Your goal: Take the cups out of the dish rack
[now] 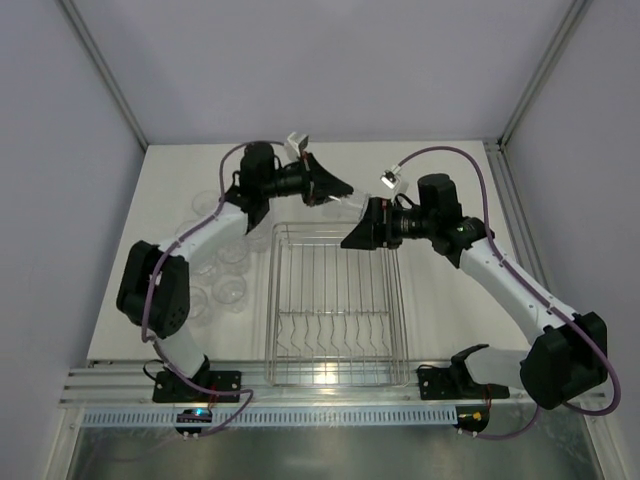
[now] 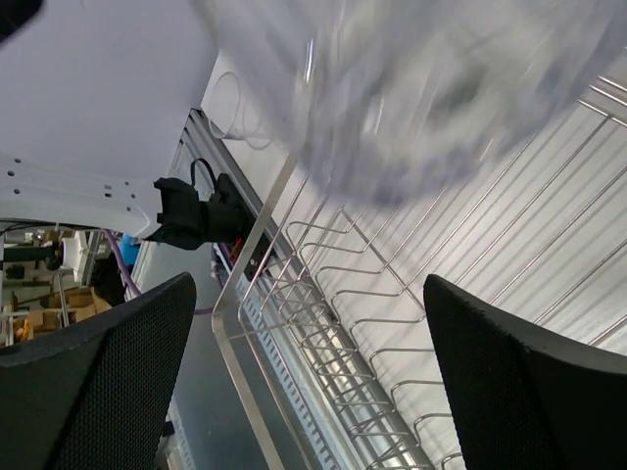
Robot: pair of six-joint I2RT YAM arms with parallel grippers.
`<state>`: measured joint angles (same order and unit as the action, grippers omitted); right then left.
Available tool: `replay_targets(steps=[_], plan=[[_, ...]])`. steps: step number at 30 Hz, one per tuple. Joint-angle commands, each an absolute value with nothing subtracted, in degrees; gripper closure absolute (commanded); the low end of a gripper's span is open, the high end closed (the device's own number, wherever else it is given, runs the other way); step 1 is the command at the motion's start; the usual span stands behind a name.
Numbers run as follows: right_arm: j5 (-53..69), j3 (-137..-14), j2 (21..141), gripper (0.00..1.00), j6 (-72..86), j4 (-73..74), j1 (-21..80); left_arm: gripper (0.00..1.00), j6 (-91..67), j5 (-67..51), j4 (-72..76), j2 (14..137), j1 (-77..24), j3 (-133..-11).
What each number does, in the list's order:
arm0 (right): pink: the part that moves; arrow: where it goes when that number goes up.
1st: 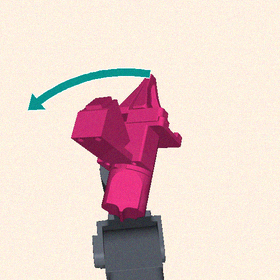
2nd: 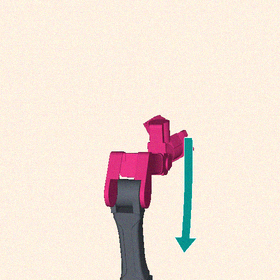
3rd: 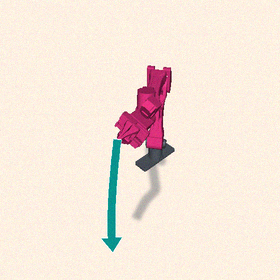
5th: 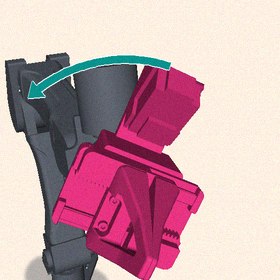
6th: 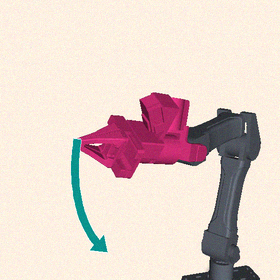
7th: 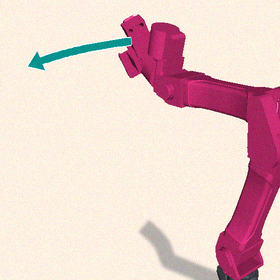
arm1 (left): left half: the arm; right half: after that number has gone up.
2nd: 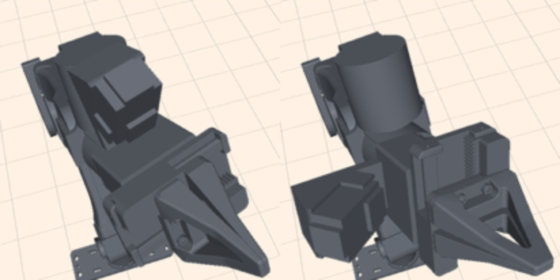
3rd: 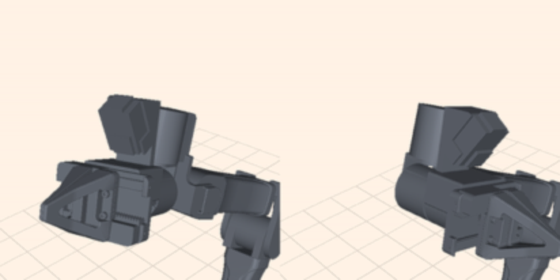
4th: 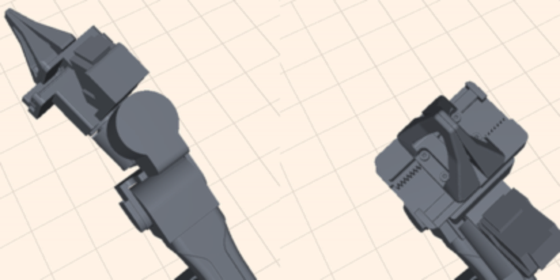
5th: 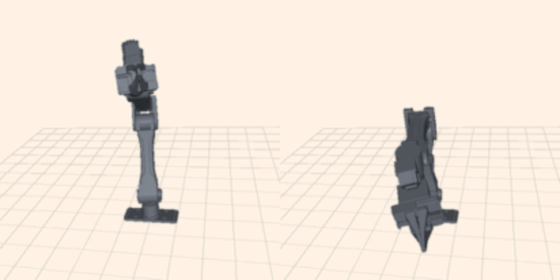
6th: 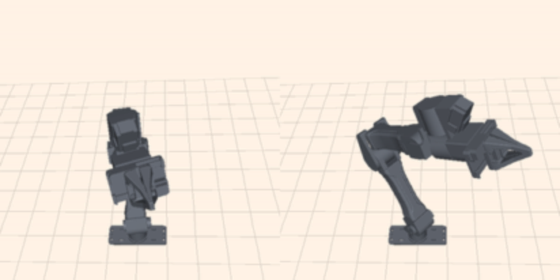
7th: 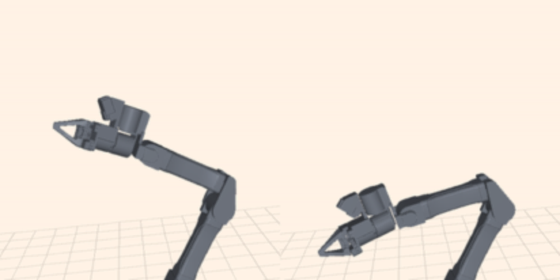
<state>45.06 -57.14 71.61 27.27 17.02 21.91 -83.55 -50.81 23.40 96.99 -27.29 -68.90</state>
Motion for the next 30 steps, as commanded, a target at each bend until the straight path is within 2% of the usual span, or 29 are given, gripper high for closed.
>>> replay_targets(steps=[1,3,4,5,7,8,11,20,30], plan=[[43.77,-60.12,68.91,0.00,24.79,20.91,22.67,1.00,-66.65,-41.16,-1.66,100.53,-23.47,-86.41],[42.11,-59.94,68.47,0.00,24.00,21.79,22.68,1.00,-57.16,-36.68,-11.55,105.61,-22.77,-94.44],[41.58,-59.85,68.12,0.00,23.65,22.75,22.59,1.00,-54.17,-33.87,-23.35,107.99,-22.76,-98.66],[41.05,-59.94,67.94,0.00,23.21,23.20,22.59,1.00,-48.40,-27.75,-28.43,110.28,-22.68,-107.84],[39.56,-59.94,67.42,0.00,22.77,24.16,22.68,1.00,-44.75,-22.09,-41.24,117.49,-22.68,-115.80],[39.03,-60.12,67.24,0.01,22.68,24.60,22.68,1.00,-43.52,-17.01,-44.79,119.60,-22.59,-122.97],[37.44,-60.29,66.80,0.00,21.89,25.84,22.68,1.00,-39.91,-8.56,-53.32,127.34,-22.59,-132.85],[35.68,-60.12,66.97,0.00,19.78,28.65,22.59,1.00,-33.40,1.21,-54.58,134.91,-22.68,-136.14],[35.95,-59.94,68.38,0.00,19.07,28.92,22.68,1.00,-27.87,4.04,-56.34,134.91,-24.52,-130.61]])
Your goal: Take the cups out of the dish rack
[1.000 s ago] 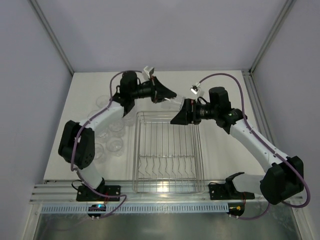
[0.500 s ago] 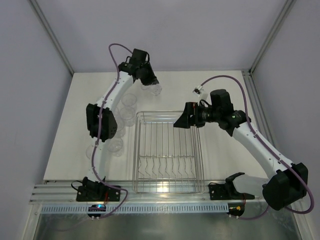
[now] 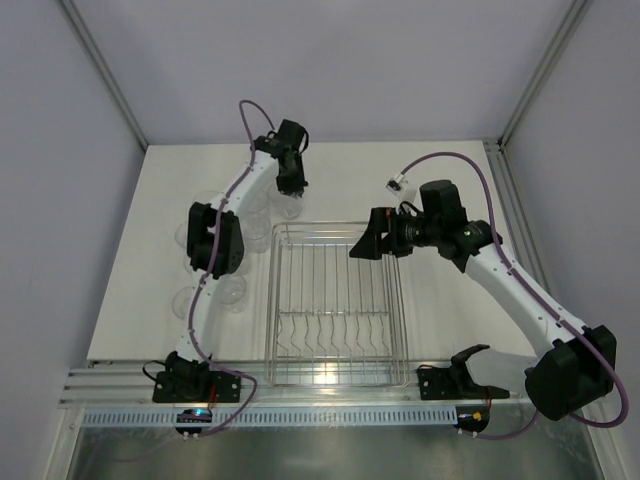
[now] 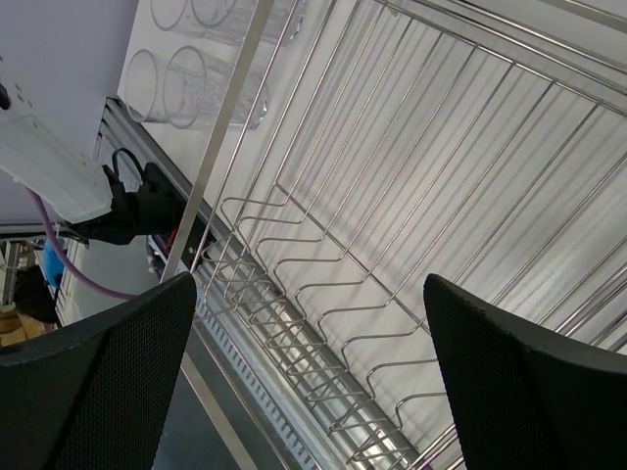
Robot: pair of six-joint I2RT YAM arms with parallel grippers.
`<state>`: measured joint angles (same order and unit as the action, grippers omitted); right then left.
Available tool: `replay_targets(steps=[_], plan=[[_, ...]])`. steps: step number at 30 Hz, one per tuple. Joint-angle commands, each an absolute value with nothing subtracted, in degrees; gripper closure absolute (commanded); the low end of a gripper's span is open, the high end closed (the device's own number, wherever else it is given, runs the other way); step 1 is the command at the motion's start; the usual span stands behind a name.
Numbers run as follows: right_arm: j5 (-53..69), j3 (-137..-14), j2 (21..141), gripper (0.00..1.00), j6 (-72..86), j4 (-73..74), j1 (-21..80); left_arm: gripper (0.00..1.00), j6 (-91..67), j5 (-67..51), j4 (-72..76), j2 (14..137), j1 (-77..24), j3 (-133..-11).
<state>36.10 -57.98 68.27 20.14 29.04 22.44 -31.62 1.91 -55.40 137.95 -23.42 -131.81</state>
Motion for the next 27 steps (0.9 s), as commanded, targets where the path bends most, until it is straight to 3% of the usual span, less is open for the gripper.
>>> replay_targets(steps=[1,11,13,14,17,20,27], plan=[[36.03,-60.03,68.47,0.00,18.99,28.92,22.68,1.00,-27.51,4.22,-56.51,134.48,-24.70,-129.74],[36.39,-59.42,68.82,0.00,18.72,28.65,22.67,0.98,-25.40,7.38,-57.48,130.70,-26.63,-121.12],[36.30,-59.15,68.82,0.00,18.63,28.48,22.67,0.89,-25.58,7.12,-57.74,129.82,-26.81,-120.76],[36.39,-59.15,68.82,0.00,18.55,28.56,22.68,0.76,-25.66,6.86,-57.83,129.38,-26.89,-120.67],[36.39,-59.15,68.82,0.00,18.28,28.48,22.68,0.53,-26.28,5.98,-57.83,126.92,-27.24,-120.50],[36.30,-59.59,68.82,0.00,18.11,28.65,22.68,0.40,-27.33,4.84,-58.01,124.63,-27.51,-120.67],[35.60,-60.20,68.47,0.00,17.93,29.00,22.67,0.27,-30.05,3.43,-60.11,117.87,-28.48,-120.24]])
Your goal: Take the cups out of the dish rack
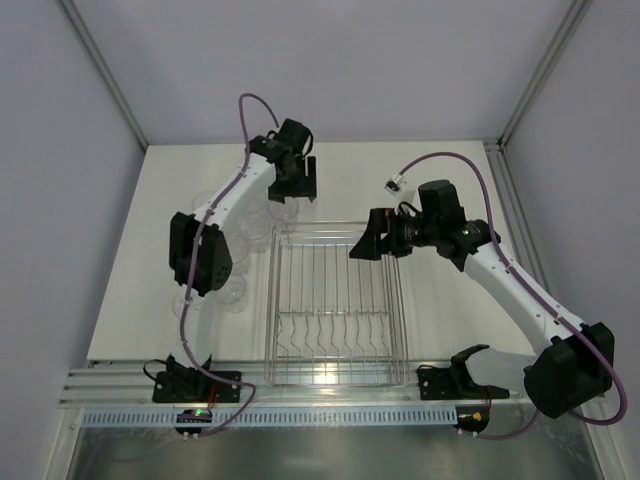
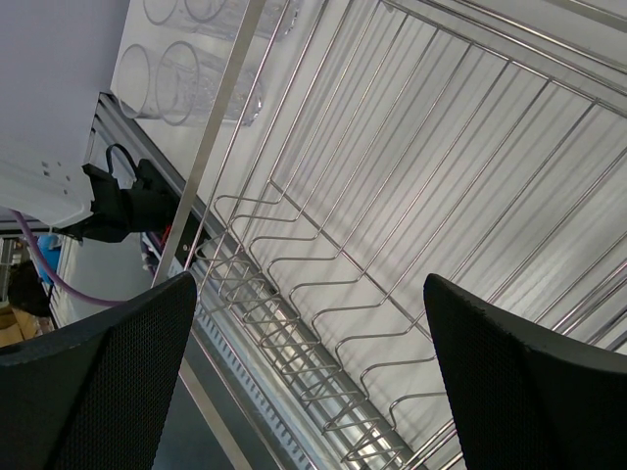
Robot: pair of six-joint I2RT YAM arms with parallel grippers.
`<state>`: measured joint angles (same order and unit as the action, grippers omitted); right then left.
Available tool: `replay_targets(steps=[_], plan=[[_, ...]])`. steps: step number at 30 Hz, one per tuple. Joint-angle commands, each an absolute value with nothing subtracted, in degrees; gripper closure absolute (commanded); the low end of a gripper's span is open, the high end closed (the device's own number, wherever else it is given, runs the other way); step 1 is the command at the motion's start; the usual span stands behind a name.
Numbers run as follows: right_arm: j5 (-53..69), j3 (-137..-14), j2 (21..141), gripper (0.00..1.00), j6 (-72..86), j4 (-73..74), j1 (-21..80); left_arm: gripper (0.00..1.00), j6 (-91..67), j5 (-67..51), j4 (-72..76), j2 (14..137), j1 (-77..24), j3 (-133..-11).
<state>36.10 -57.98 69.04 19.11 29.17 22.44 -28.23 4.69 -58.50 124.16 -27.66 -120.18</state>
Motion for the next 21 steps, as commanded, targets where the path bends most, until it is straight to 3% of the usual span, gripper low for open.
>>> replay_targets(steps=[1,6,7,13,21], plan=[[35.42,-60.38,68.29,0.00,17.93,29.09,22.59,0.26,-30.58,3.34,-60.29,116.64,-28.65,-119.97],[33.84,-61.26,66.28,0.00,18.46,29.00,22.68,0.18,-33.22,3.86,-57.76,104.79,-31.37,-112.87],[33.32,-61.35,65.92,0.01,18.28,29.35,22.68,0.12,-34.44,5.00,-57.05,102.85,-32.42,-108.59],[30.86,-62.67,64.34,0.00,17.75,32.95,22.68,0.00,-37.96,11.05,-55.63,87.82,-39.63,-93.99],[28.56,-63.46,64.86,0.00,18.19,35.59,22.67,0.00,-47.28,21.18,-60.73,76.40,-50.52,-83.24]])
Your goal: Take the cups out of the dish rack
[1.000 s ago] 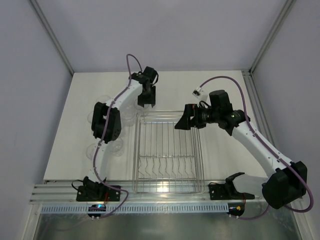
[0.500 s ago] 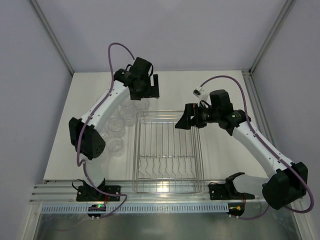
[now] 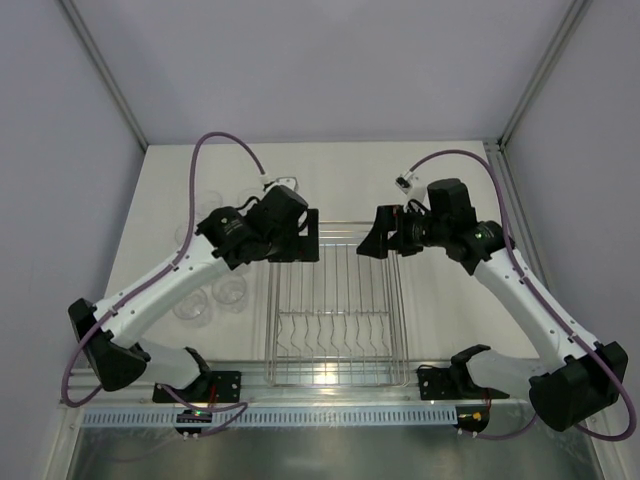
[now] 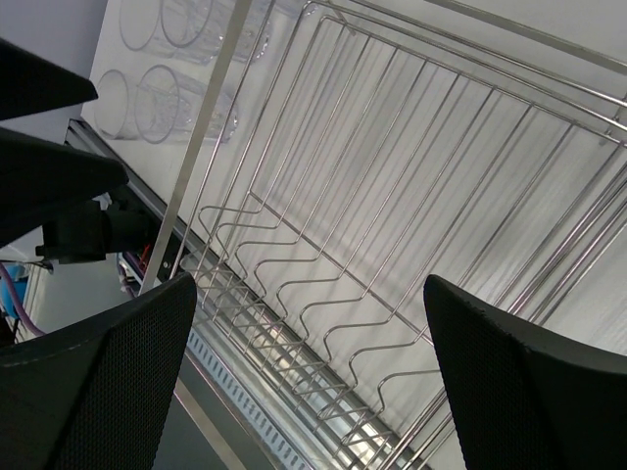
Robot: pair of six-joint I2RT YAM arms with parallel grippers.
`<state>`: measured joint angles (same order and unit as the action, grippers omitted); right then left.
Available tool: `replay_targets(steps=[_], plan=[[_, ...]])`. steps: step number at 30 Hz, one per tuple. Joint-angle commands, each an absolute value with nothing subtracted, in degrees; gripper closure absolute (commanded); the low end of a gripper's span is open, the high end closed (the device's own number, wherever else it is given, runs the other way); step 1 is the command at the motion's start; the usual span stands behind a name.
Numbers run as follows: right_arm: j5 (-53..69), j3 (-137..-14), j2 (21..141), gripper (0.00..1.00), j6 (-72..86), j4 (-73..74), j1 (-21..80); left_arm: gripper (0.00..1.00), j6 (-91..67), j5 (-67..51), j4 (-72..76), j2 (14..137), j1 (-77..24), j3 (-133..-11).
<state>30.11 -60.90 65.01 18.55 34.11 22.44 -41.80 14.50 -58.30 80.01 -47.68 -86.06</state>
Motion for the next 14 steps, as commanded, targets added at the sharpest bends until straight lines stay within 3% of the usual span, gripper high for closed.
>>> replay_targets(steps=[1,14], plan=[[28.56,-63.63,65.12,0.00,18.37,35.86,22.68,0.00,-48.24,21.79,-61.08,75.51,-51.49,-82.45],[29.71,-64.86,67.85,0.00,18.72,36.65,22.76,0.01,-55.28,27.24,-58.71,59.07,-58.97,-70.05]])
